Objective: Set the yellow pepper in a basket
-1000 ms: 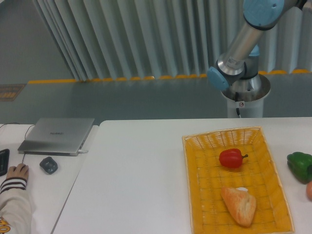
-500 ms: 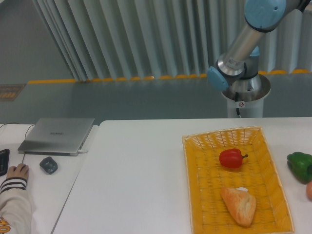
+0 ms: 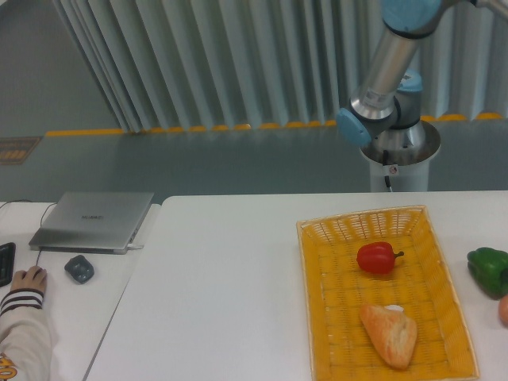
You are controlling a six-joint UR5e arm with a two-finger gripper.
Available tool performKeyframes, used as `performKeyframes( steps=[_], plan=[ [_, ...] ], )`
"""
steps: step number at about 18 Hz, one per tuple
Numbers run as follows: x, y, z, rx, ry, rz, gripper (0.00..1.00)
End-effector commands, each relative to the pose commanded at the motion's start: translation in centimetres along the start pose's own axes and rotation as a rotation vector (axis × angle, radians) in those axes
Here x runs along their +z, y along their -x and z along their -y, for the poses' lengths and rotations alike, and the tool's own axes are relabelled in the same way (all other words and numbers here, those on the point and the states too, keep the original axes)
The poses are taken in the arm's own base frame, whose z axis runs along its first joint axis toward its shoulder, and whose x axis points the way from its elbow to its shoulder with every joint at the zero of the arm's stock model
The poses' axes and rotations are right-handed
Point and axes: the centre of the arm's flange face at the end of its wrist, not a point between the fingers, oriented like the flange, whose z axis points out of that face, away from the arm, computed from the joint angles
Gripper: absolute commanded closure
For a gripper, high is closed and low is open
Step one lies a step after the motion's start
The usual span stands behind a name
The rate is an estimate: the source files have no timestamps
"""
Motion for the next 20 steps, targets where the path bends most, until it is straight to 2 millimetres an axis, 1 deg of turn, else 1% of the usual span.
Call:
performKeyframes(
  steps=[2, 5, 8, 11, 13, 15, 18, 19, 20],
  plan=[
    [-2.6, -3.5, 1.7, 0.035, -0.006, -0.007, 0.56],
    [-4.6, -8.9, 4.9, 0.077, -0.020, -0.001, 0.56],
    [-5.1, -13.2, 8.2, 0.110, -0.034, -0.005, 0.56],
    [-5.0, -16.6, 10.7, 0.173, -0.043, -0.017, 0.56],
    [-4.4, -19.5, 12.5, 0.224, -0.044, -0.036, 0.56],
    [-3.7, -22.2, 14.3, 0.228, -0.047, -0.054, 0.56],
    [-2.1, -26.3, 16.9, 0.232, -0.051, -0.074, 0.56],
    [-1.2, -28.2, 18.3, 0.241, -0.040, -0.058, 0.56],
    [-0.6, -29.4, 19.0, 0.242, -0.022, -0.040, 0.56]
  ],
)
